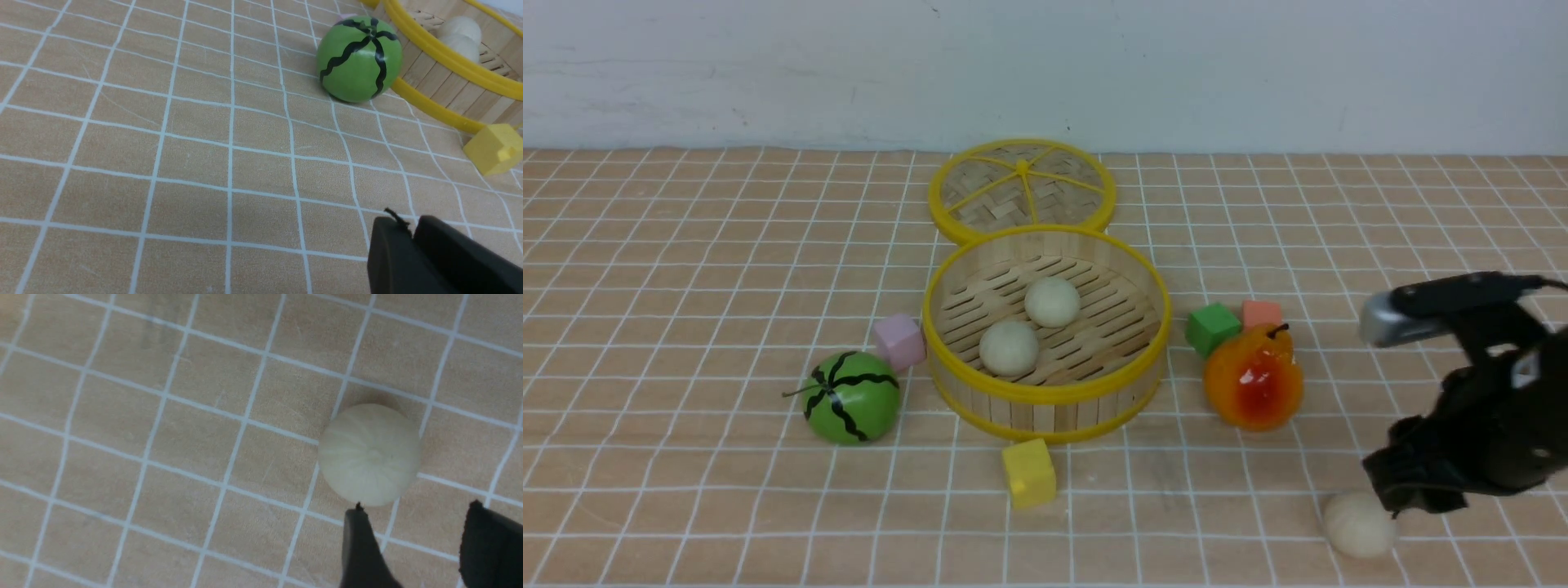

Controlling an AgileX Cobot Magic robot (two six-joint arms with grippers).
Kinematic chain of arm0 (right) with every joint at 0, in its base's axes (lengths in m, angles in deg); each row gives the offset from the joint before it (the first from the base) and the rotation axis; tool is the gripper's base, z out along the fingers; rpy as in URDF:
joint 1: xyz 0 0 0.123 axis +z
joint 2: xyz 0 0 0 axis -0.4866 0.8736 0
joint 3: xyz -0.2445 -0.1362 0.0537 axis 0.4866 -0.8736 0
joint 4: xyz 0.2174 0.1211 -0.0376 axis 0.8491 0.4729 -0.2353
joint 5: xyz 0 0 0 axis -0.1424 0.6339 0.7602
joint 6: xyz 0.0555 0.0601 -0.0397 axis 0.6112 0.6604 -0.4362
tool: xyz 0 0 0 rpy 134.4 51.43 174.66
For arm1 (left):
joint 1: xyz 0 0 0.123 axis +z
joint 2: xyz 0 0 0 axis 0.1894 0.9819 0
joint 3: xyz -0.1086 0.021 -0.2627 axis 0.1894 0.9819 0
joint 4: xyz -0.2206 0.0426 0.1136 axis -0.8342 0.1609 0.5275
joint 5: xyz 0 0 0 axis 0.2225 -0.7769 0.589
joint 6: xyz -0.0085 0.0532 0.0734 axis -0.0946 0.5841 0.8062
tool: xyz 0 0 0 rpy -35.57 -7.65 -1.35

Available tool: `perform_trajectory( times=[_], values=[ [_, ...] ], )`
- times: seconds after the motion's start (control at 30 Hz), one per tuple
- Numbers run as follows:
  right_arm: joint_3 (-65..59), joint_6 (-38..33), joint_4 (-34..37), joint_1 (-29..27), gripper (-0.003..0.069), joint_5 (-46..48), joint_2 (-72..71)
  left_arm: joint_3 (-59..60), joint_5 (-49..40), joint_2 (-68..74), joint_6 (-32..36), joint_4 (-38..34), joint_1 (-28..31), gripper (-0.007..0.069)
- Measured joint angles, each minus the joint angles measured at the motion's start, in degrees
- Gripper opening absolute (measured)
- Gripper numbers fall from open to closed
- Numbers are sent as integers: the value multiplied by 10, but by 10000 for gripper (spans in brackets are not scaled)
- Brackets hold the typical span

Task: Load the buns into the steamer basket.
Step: Use the right arm to grab a steamed stuffed bun

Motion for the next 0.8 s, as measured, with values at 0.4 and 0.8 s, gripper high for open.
perform_trajectory(
  times=[0.4, 0.8],
  values=[
    [23, 8, -16, 0, 324, -54, 117, 0, 0, 0, 0, 0, 0, 78],
    [23, 8, -16, 0, 9, -50, 125, 0, 0, 0, 0, 0, 0, 88]
  ],
)
